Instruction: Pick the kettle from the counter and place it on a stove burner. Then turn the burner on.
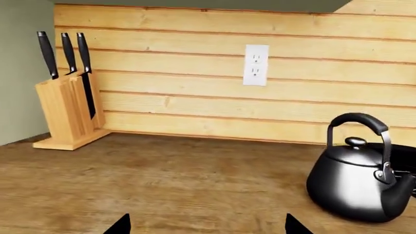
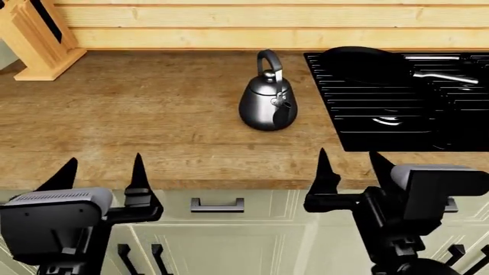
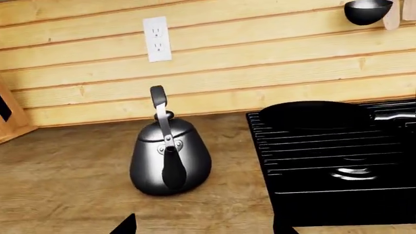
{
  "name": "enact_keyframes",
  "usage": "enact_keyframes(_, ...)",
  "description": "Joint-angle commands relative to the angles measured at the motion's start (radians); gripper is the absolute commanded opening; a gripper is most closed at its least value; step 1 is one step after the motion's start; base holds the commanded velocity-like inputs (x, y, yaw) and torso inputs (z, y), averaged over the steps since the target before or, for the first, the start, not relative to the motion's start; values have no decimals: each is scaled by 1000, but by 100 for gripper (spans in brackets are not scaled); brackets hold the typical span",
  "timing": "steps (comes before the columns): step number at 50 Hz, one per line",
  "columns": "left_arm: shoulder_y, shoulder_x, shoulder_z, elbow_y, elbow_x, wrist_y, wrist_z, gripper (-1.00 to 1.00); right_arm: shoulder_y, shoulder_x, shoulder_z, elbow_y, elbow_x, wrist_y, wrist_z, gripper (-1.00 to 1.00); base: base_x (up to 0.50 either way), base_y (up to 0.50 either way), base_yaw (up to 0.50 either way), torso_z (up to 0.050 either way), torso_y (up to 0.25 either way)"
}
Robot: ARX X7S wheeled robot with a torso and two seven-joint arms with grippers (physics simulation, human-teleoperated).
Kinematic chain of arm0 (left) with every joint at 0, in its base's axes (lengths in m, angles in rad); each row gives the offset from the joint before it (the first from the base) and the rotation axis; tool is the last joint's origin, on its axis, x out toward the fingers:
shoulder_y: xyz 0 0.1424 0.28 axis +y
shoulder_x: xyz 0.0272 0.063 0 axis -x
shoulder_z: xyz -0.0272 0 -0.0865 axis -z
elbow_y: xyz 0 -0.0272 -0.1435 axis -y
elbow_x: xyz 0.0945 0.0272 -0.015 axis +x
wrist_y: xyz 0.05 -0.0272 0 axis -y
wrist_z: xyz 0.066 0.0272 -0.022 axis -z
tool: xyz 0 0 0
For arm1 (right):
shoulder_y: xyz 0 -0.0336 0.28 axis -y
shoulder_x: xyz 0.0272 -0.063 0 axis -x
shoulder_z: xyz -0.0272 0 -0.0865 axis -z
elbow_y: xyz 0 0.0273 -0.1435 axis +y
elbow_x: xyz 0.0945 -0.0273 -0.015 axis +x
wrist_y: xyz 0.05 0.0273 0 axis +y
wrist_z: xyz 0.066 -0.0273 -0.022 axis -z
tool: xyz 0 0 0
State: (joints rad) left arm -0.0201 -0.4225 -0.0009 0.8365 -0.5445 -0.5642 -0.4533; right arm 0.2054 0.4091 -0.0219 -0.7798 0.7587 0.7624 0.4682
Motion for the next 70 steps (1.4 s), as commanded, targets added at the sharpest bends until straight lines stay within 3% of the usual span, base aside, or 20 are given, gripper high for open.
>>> enact_keyframes(1,-95,-103,-104,155,-151,-248,-112,100,188,12,31,-78,203,224,109,100,0,0,0,0,0)
enact_keyframes(18,-108,-137,-86,169,-164,-257,-141,100,204,3,16,-62,228,229,119,100,17,0,0,0,0)
enact_keyframes(70,-114,-176,-38,134,-170,-225,-175,100,181,20,-19,-50,209,177,103,100,193,0,0,0,0)
